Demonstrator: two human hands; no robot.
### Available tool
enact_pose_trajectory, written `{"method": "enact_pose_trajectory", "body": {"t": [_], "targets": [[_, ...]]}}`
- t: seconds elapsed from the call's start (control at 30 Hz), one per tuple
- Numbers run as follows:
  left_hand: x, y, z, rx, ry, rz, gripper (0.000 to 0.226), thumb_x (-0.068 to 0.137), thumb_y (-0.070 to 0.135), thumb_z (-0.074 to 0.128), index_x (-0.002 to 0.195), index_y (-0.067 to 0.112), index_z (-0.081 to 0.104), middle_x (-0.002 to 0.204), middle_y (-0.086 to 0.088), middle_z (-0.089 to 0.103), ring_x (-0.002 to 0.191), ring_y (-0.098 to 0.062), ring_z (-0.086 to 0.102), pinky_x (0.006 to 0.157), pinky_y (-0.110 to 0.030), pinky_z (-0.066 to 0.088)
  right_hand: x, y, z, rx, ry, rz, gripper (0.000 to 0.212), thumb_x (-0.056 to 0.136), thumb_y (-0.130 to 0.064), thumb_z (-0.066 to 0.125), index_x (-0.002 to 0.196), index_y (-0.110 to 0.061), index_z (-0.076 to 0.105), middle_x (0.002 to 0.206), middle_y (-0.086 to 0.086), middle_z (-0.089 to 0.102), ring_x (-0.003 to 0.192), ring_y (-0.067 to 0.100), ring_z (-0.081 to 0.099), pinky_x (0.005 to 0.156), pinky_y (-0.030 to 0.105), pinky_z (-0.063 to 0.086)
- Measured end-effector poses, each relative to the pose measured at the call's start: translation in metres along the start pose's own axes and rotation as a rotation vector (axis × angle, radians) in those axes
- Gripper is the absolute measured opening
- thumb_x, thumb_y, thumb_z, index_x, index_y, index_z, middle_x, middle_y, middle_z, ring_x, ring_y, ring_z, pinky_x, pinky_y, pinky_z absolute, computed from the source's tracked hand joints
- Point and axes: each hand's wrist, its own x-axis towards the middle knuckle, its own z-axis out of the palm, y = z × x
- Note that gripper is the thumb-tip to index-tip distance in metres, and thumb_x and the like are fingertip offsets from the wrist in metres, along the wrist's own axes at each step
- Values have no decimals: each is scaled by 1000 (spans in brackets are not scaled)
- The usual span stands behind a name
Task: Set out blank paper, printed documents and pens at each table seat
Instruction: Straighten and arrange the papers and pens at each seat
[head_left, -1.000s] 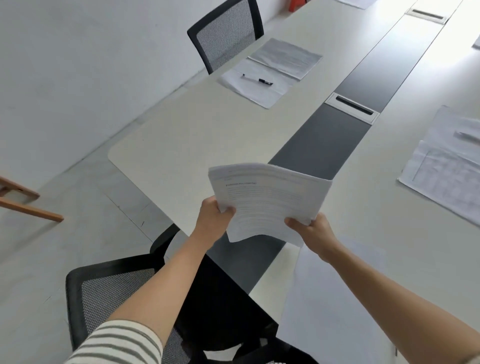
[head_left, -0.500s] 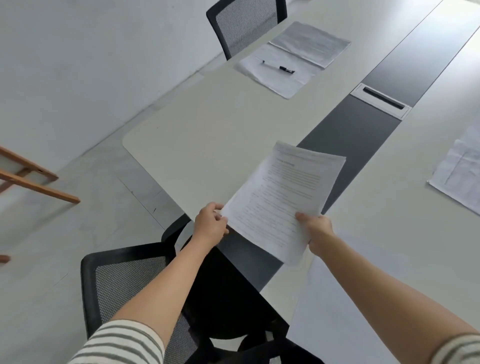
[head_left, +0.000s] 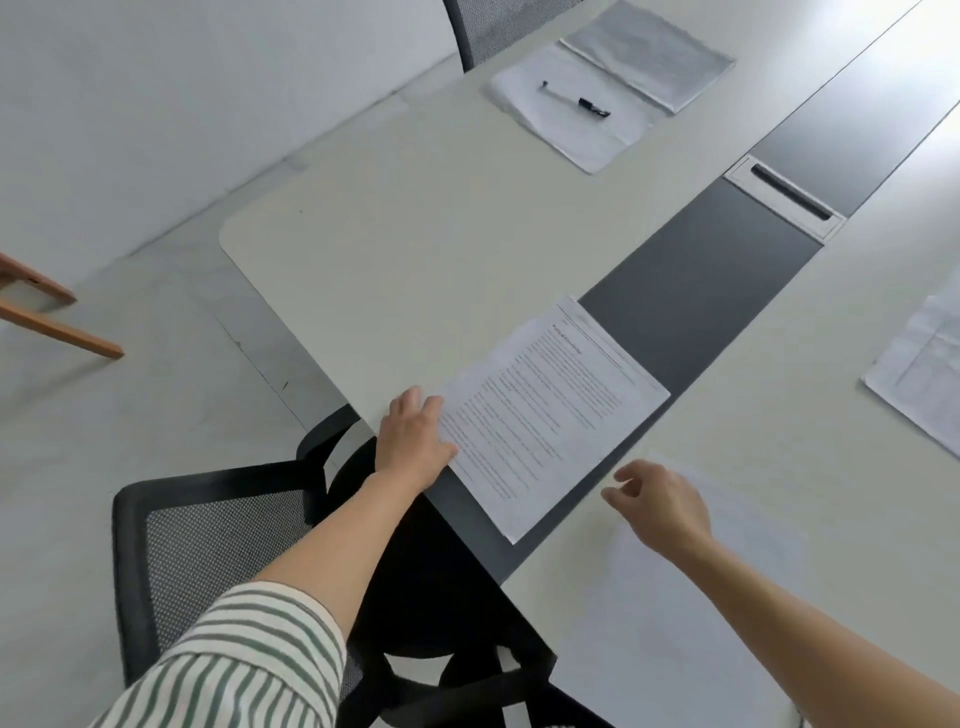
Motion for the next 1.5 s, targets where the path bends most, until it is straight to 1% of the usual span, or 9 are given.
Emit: {"method": "enact_pose_trajectory", "body": {"t": [0.2, 0.43, 0.5, 0.6, 0.7, 1.03, 1.17, 1.33, 1.5], "targets": [[15, -6, 2, 42, 36, 50, 53, 87, 24, 64, 136, 17, 45, 133, -4, 46, 119, -23, 41, 99, -32, 38, -2, -23, 21, 69, -134, -201, 23, 89, -29, 66, 107, -16, 72, 99, -3, 71, 90, 13, 64, 84, 30, 55], [27, -11, -1, 35, 60, 69, 42, 88, 16, 61, 129, 15, 53, 123, -6, 47, 113, -23, 43, 95, -30, 40, 6, -30, 18, -34, 66, -255, 26, 92, -34, 59, 112, -21, 68, 106, -6, 69, 100, 16, 62, 84, 32, 54], [29, -12, -1, 28, 63, 66, 42, 88, 16, 61, 129, 15, 54, 124, -7, 46, 115, -24, 42, 96, -31, 39, 14, -22, 11, -153, 187, -302, 41, 90, -42, 60, 128, -27, 58, 131, -4, 57, 124, 18, 49, 93, 35, 49], [30, -13, -1, 5, 64, 57, 42, 88, 15, 60, 129, 15, 55, 123, -7, 47, 115, -25, 42, 96, -32, 39, 32, -11, 7, -305, 85, -247, 80, 84, -57, 62, 151, -35, 24, 163, 4, 12, 151, 27, 6, 117, 45, 26], [36, -16, -5, -13, 51, 40, 42, 87, 16, 62, 129, 16, 55, 120, -6, 48, 114, -24, 43, 95, -32, 40, 44, -6, 11, -362, 23, -242, 87, 82, -62, 61, 152, -40, 14, 165, 6, -3, 152, 28, -7, 120, 46, 15], [36, -20, -14, 0, 55, -26, 45, 85, 22, 66, 128, 13, 55, 129, -9, 45, 120, -26, 42, 99, -35, 41, 52, -17, 2, -352, 13, -299, 92, 78, -64, 64, 152, -41, 14, 165, 5, -5, 151, 27, -9, 121, 47, 12], [2, 9, -10, -17, 104, 152, 45, 86, 24, 67, 127, 11, 57, 140, -13, 43, 127, -30, 42, 105, -39, 38, 19, 11, -9, -297, 140, -349, 87, 80, -63, 63, 151, -39, 20, 165, 3, -1, 152, 25, -2, 120, 44, 15], [-49, 38, 25, 121, -40, 363, 51, 89, 38, 60, 136, 19, 49, 154, -12, 29, 141, -29, 27, 113, -41, 30, -50, 94, 19, -354, 170, -319, 90, 73, -66, 67, 149, -35, 31, 163, 6, 6, 150, 30, 11, 113, 52, 34], [-61, 38, 49, 287, -138, 319, 63, 94, 50, 48, 148, 26, 27, 160, -13, 11, 148, -30, 9, 120, -41, 18, -87, 119, 54, -391, -45, -166, 95, 80, -72, 52, 153, -40, -1, 162, 4, -20, 149, 25, -18, 122, 42, 6]]}}
